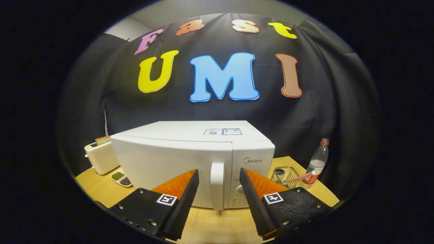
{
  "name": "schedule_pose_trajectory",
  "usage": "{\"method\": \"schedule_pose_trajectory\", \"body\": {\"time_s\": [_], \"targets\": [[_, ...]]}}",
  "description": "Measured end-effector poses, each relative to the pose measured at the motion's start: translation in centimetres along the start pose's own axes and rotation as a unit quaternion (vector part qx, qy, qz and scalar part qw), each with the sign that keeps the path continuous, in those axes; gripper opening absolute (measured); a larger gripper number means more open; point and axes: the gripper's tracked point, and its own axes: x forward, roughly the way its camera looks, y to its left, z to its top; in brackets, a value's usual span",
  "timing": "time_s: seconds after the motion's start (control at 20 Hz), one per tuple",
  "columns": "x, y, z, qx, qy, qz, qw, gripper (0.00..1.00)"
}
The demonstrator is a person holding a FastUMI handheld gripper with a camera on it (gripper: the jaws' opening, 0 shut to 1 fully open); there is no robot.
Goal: Open the microwave, put the food inside, and close the microwave door.
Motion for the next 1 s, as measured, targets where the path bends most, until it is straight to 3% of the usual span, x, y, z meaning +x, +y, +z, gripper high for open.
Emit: {"method": "schedule_pose_trajectory", "body": {"time_s": [0.15, 0.2, 0.25, 0.4, 0.5, 0.55, 0.7, 0.8, 0.85, 1.0], "targets": [[1.5, 0.1, -1.8, -0.004, 0.022, 0.003, 1.0, 0.78], [2.1, -0.1, -2.2, -0.007, 0.026, 0.0, 1.0, 0.65], [2.5, 0.0, -2.8, -0.007, 0.033, 0.002, 0.999, 0.59], [3.5, 0.0, -4.5, -0.003, 0.058, -0.001, 0.998, 0.57], [3.8, 0.3, -4.6, 0.003, 0.065, 0.013, 0.998, 0.42], [3.8, 0.2, -5.1, -0.001, 0.069, 0.006, 0.998, 0.42], [3.7, 0.2, -4.5, -0.005, 0.065, 0.01, 0.998, 0.22], [3.4, 0.4, -4.8, 0.002, 0.07, 0.018, 0.997, 0.2], [3.3, 0.3, -4.9, -0.013, 0.072, 0.016, 0.997, 0.1], [1.9, 0.6, -5.4, -0.028, 0.08, 0.012, 0.996, 0.1]]}}
